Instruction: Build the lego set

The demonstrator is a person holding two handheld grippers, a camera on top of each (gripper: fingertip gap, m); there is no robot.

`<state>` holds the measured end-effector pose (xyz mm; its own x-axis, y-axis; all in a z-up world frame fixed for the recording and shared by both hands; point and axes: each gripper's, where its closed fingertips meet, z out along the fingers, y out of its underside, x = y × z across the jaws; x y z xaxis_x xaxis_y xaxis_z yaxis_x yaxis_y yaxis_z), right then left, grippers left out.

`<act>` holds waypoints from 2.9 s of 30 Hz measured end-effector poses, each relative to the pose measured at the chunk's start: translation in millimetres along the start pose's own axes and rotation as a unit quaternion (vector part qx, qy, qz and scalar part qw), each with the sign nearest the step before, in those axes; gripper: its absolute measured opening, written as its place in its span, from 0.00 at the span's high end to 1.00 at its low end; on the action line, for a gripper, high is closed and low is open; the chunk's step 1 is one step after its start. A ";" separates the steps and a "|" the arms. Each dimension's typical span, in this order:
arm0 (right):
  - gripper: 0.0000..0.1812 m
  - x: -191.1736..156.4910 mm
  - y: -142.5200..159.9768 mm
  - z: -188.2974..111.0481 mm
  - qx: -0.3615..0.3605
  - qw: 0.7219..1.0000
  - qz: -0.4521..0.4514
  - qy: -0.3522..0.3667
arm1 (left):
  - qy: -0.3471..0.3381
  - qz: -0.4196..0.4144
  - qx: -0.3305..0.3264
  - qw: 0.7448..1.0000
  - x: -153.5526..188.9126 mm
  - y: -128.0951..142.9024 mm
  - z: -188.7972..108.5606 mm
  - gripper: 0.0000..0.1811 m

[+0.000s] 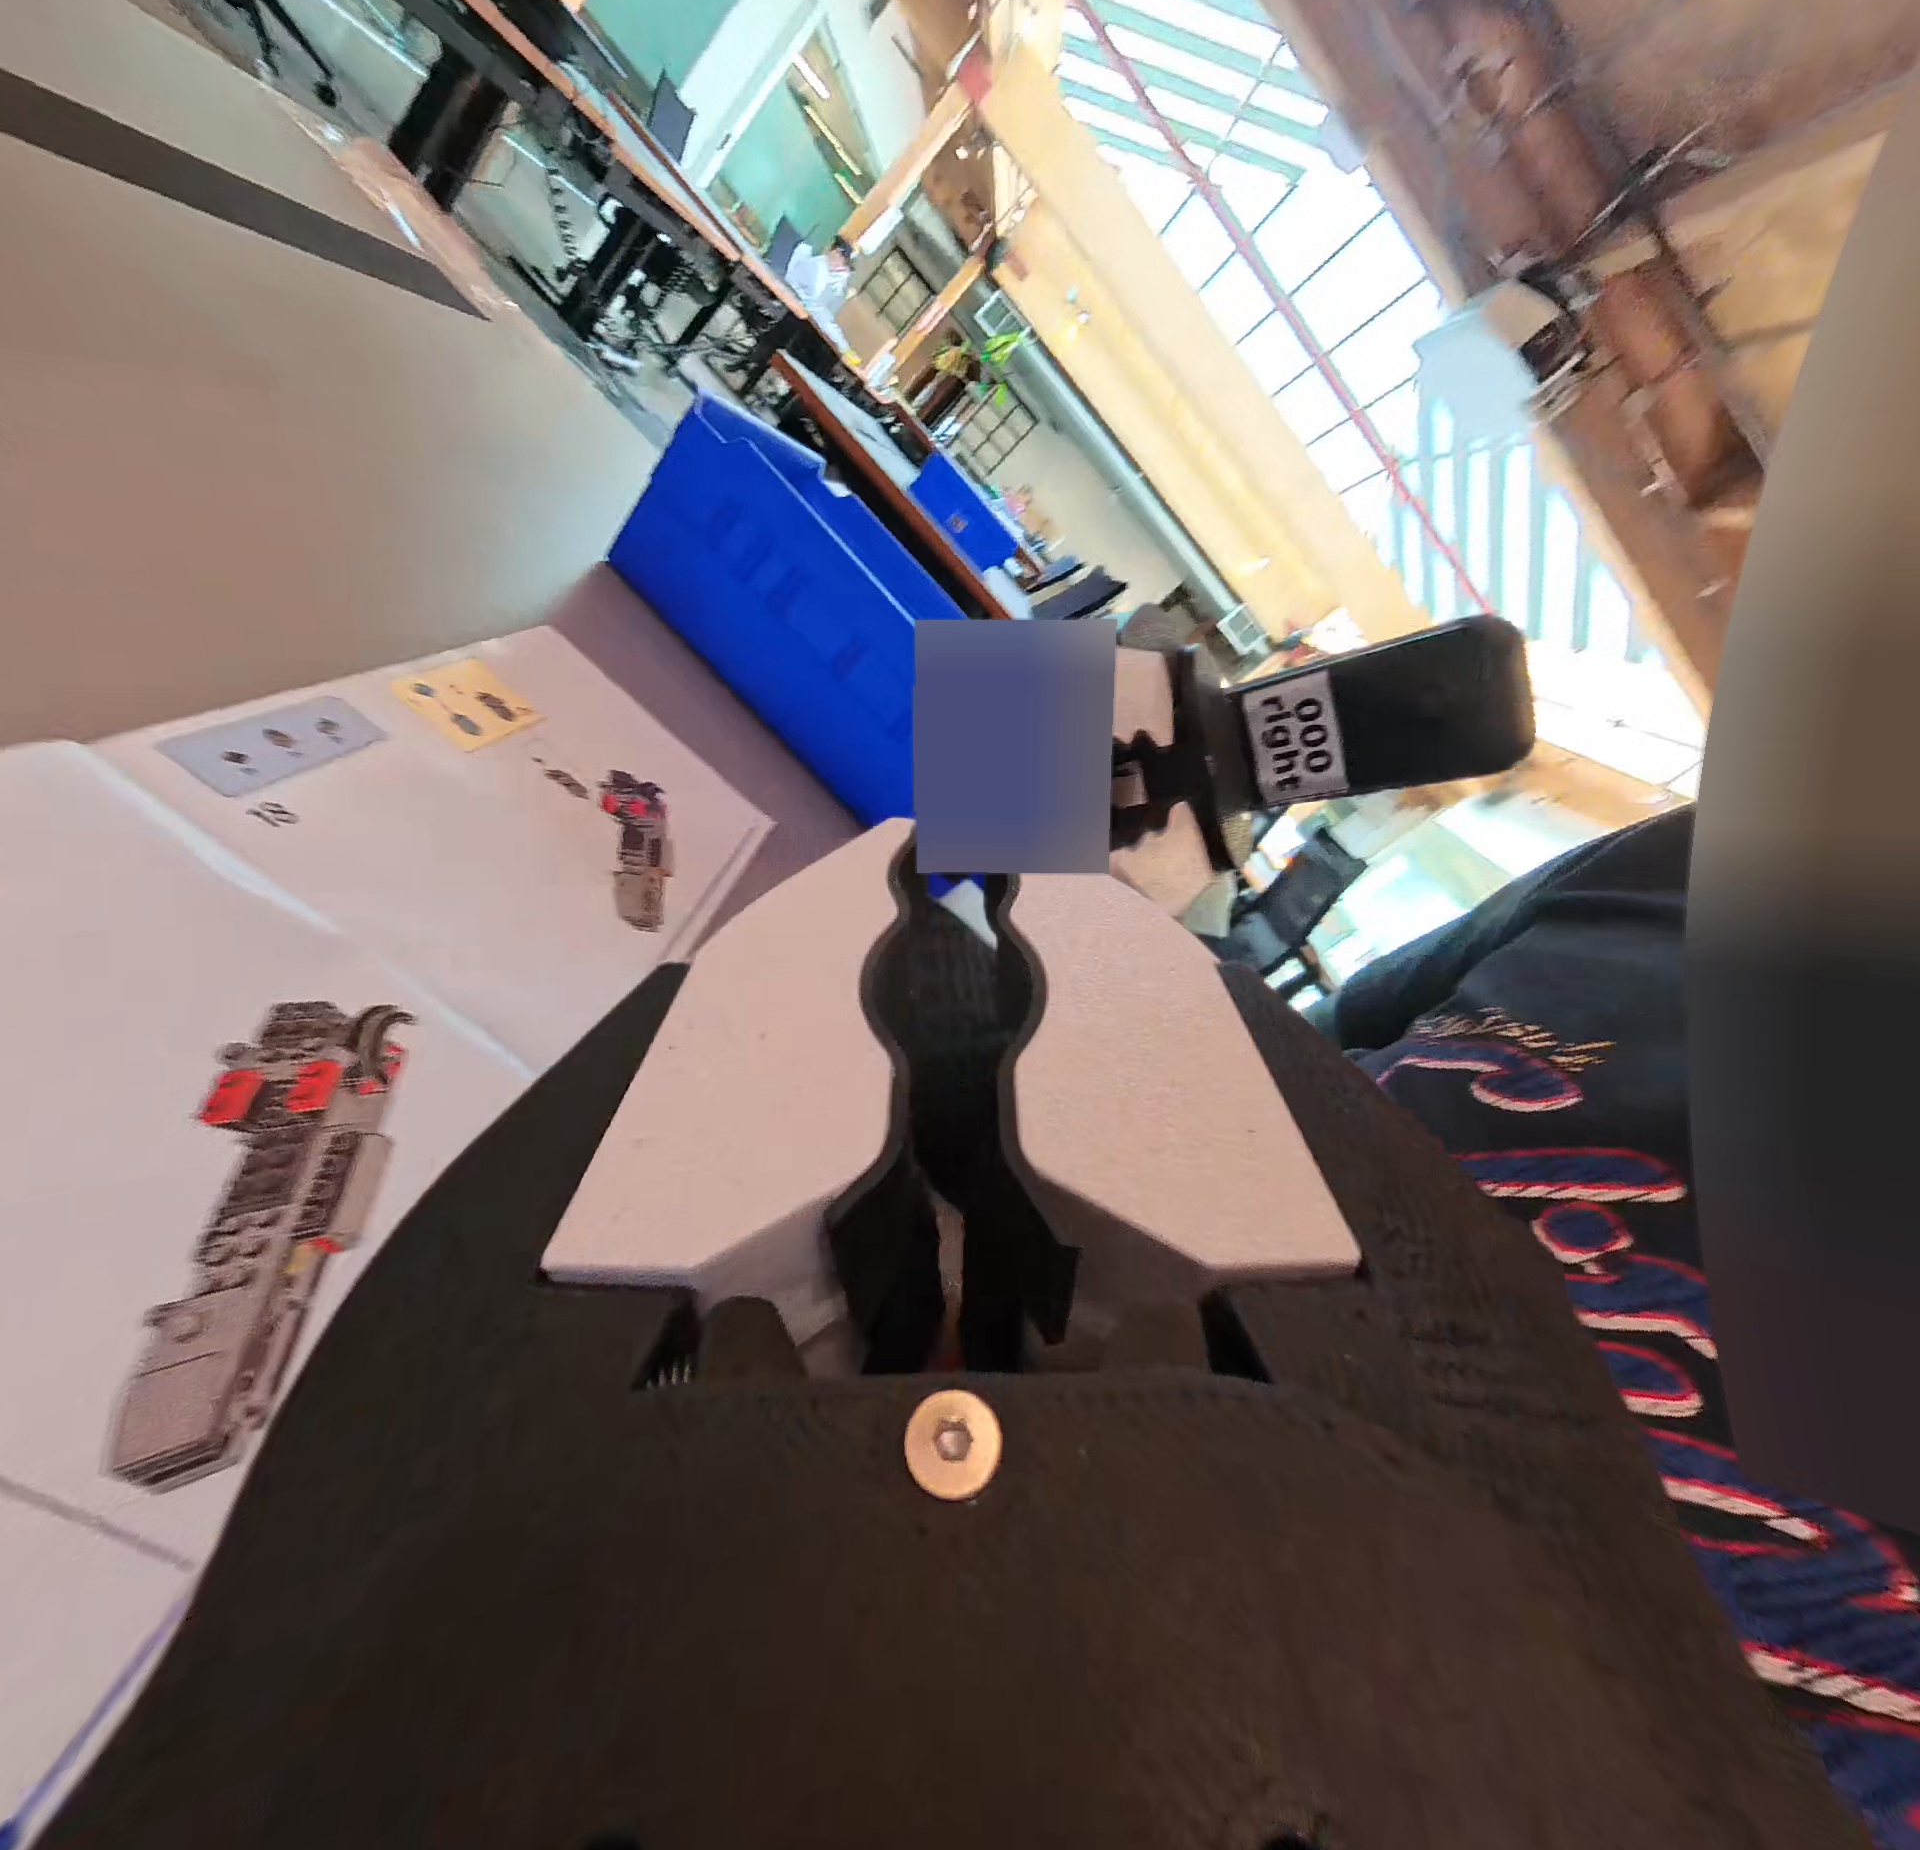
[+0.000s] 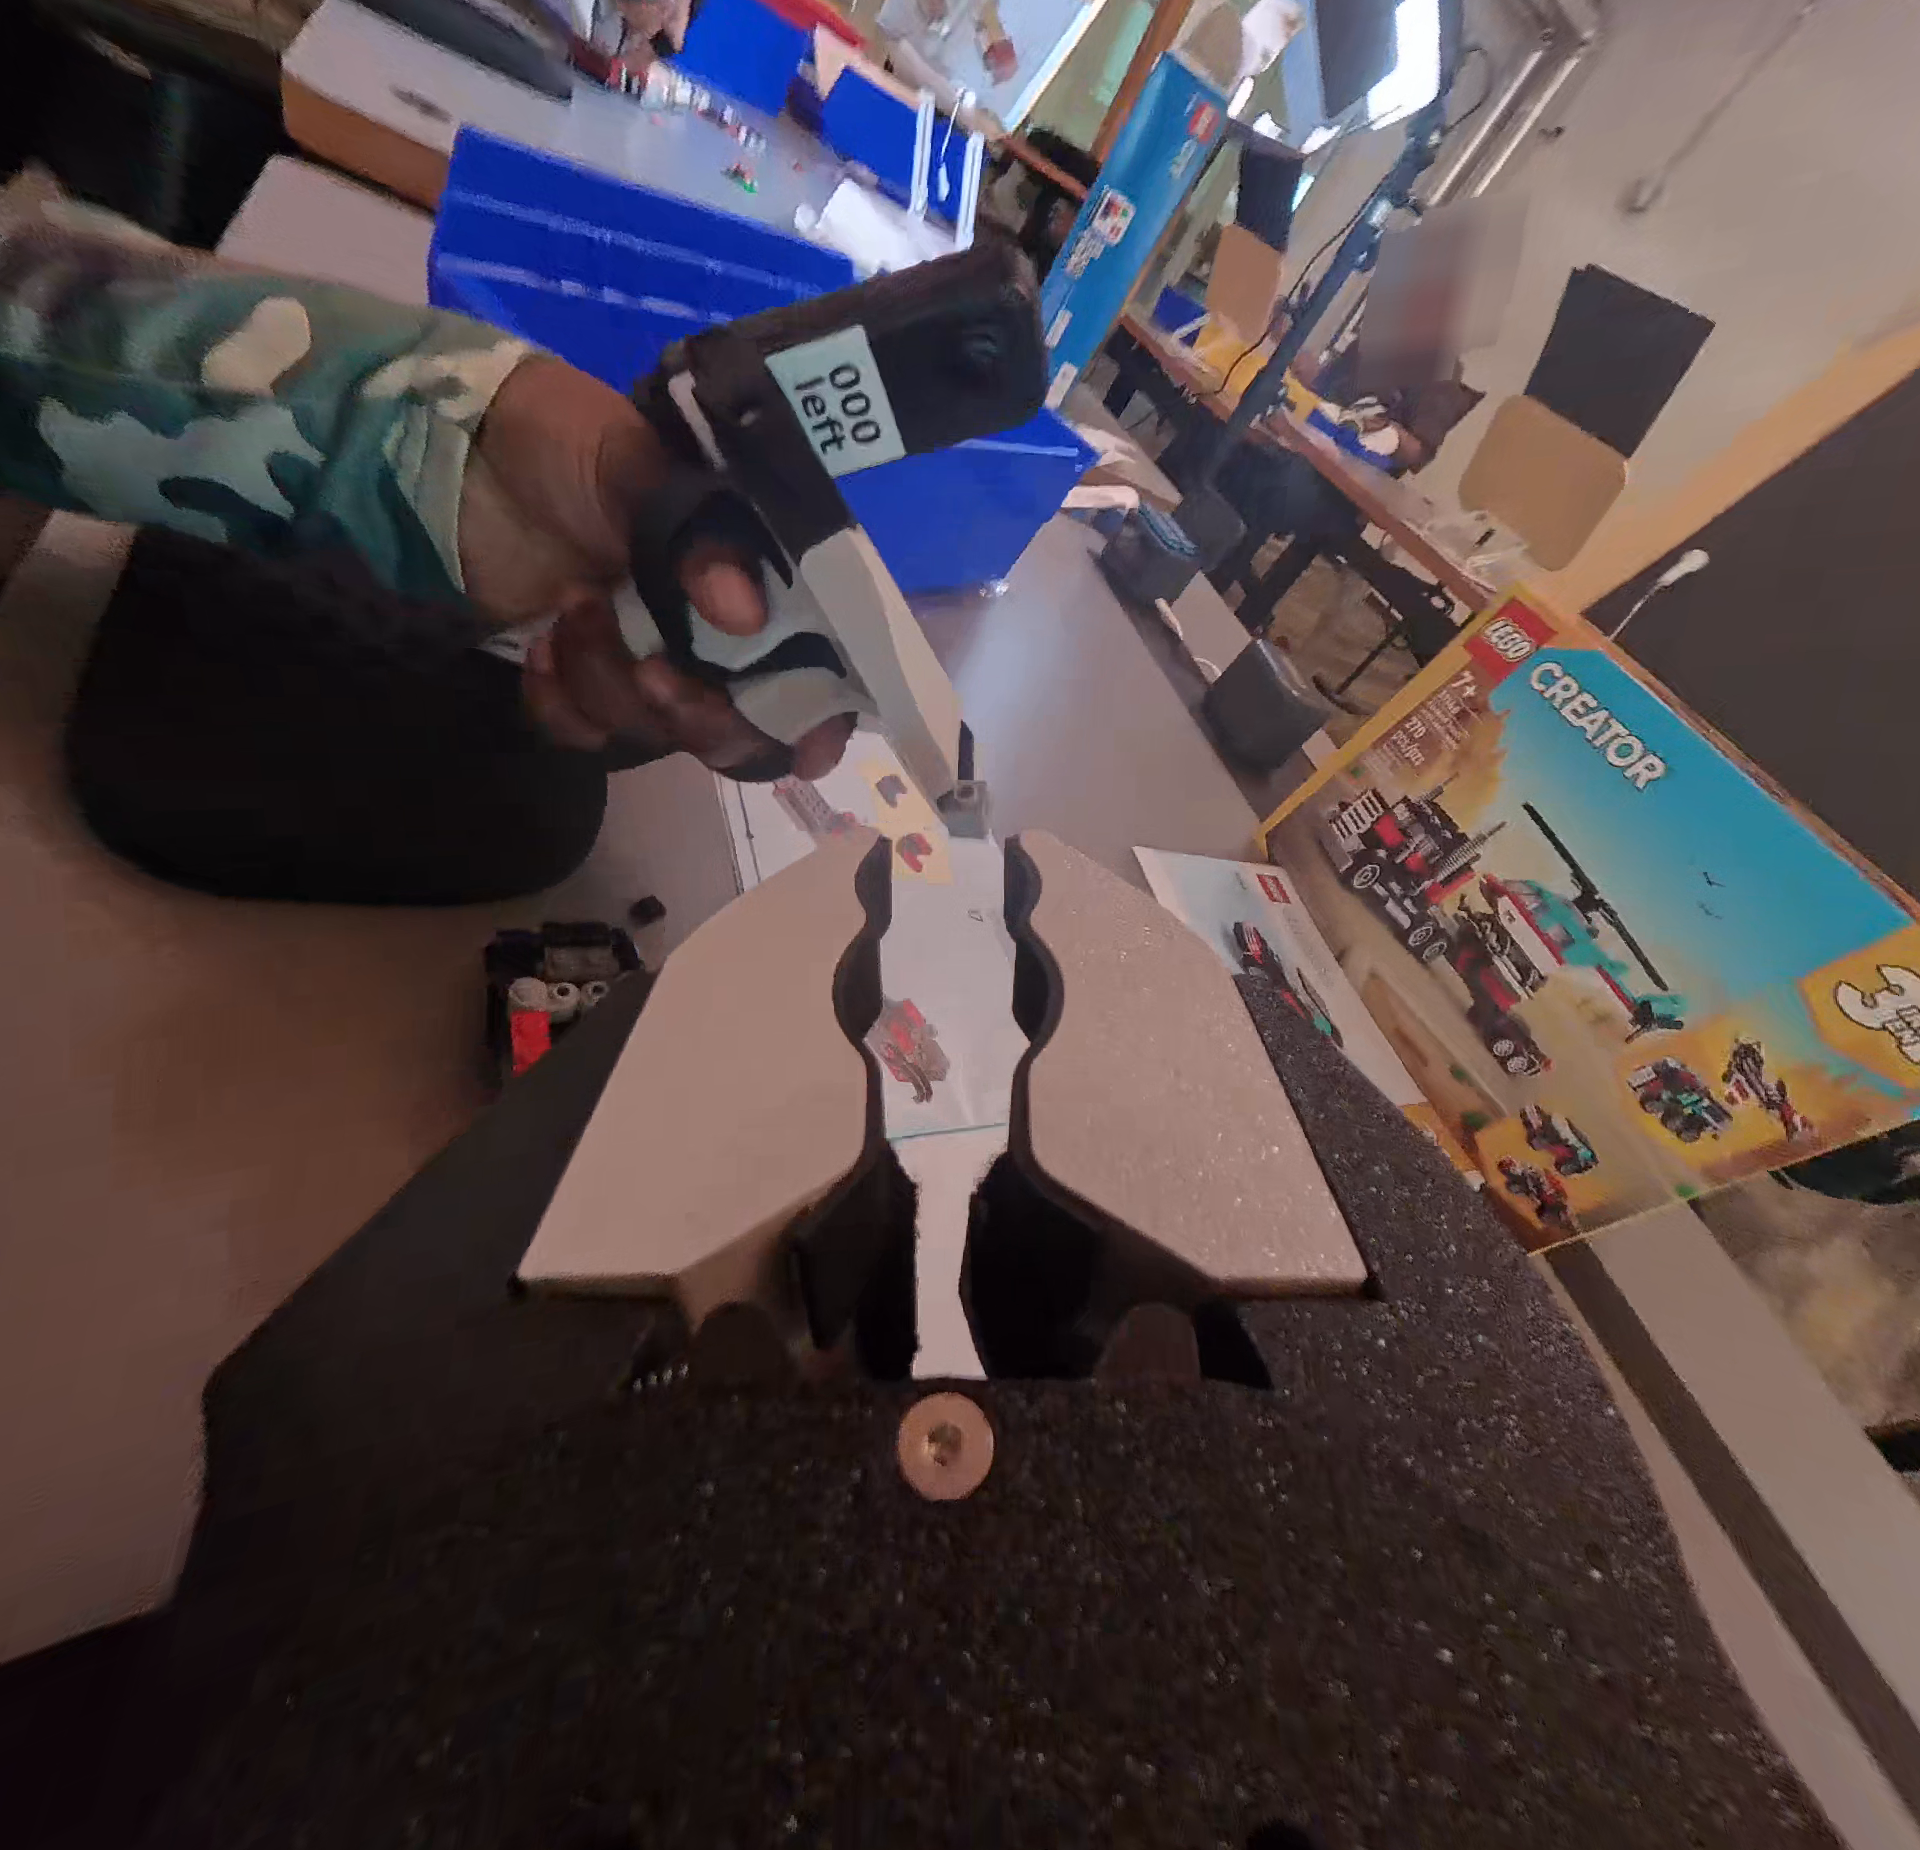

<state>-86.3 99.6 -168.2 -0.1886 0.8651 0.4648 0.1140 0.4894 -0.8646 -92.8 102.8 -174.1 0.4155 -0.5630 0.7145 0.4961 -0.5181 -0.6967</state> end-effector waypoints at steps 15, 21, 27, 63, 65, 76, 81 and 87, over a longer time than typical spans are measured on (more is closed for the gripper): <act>0.95 -4.5 17.3 -1.6 -0.036 0.999 0.016 -0.030 | 0.000 0.075 -0.047 0.996 3.9 16.4 0.6 0.86; 0.96 -26.5 91.7 -32.4 -0.166 0.958 0.189 -0.141 | -0.094 0.268 -0.170 0.944 -5.3 48.6 -23.3 0.73; 0.95 -46.1 118.1 -20.2 -0.219 0.935 0.208 -0.186 | -0.134 0.297 -0.254 0.911 -16.5 80.9 -34.9 0.68; 0.84 -87.4 112.3 -43.7 -0.209 0.918 0.161 -0.297 | -0.195 0.333 -0.390 0.836 -48.5 120.9 -43.7 0.75; 0.84 -89.9 111.2 -47.4 -0.209 0.911 0.174 -0.311 | -0.177 0.329 -0.382 0.845 -42.9 119.8 -43.1 0.75; 0.49 22.7 62.3 -36.0 -0.008 0.973 0.226 -0.052 | -0.267 0.322 -0.063 0.906 -40.1 -32.6 -40.7 0.43; 0.19 69.1 55.4 -38.2 0.094 0.967 0.215 0.100 | -0.256 0.336 0.049 0.905 -54.6 -69.6 -30.3 0.22; 0.26 81.3 61.5 -49.9 0.120 0.966 0.134 0.186 | -0.185 0.377 0.102 0.902 -43.1 -55.4 -30.6 0.43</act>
<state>-46.0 205.5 -174.0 0.1855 0.9588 0.2152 -0.1277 0.2406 -0.9622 -161.4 136.1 -168.2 0.9001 -0.4336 0.0414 0.0808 0.0728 -0.9941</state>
